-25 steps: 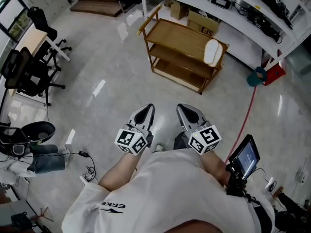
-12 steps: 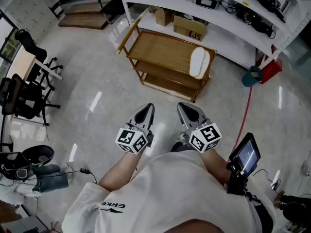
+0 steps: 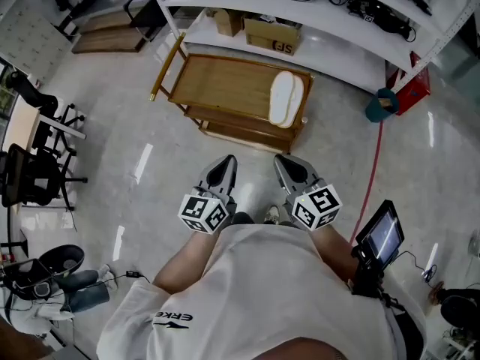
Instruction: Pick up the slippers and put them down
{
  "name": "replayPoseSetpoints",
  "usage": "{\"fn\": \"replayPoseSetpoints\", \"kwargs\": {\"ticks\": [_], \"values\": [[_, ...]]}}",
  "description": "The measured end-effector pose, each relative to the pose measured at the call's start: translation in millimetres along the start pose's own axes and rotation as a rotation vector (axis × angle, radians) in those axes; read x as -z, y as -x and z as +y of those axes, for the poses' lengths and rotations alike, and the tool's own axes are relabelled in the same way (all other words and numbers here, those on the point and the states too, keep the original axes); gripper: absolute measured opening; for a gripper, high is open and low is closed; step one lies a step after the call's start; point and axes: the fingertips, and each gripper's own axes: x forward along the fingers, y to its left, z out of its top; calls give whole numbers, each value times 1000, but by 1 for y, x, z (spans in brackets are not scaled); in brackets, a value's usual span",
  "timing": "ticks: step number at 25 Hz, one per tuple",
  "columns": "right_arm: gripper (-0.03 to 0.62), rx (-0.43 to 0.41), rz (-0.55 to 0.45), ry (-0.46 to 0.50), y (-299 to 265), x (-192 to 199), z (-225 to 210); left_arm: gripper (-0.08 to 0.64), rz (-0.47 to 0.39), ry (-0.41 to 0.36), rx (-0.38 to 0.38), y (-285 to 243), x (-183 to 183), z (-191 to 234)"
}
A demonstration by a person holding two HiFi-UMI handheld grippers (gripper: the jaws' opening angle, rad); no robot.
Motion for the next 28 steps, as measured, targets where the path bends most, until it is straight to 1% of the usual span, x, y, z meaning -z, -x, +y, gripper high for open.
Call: {"fn": "replayPoseSetpoints", "kwargs": {"ticks": [5,11,20,25,28], "values": [[5,51,14,-45,-4,3,-39,3,52,3,22,-37,10,1],[5,128,43,-96,-29,12,-84,3,114,12,61,-85,19,23],[5,291,117,-179,-74,26,-148,3,231,20,150,-163,24,70],[5,396,156,-233,-95,45,-176,3,297,28,208,-193,34,95],[5,455,173,-284,-103,59,-191,3,343,34,243,-205,44,109]]}}
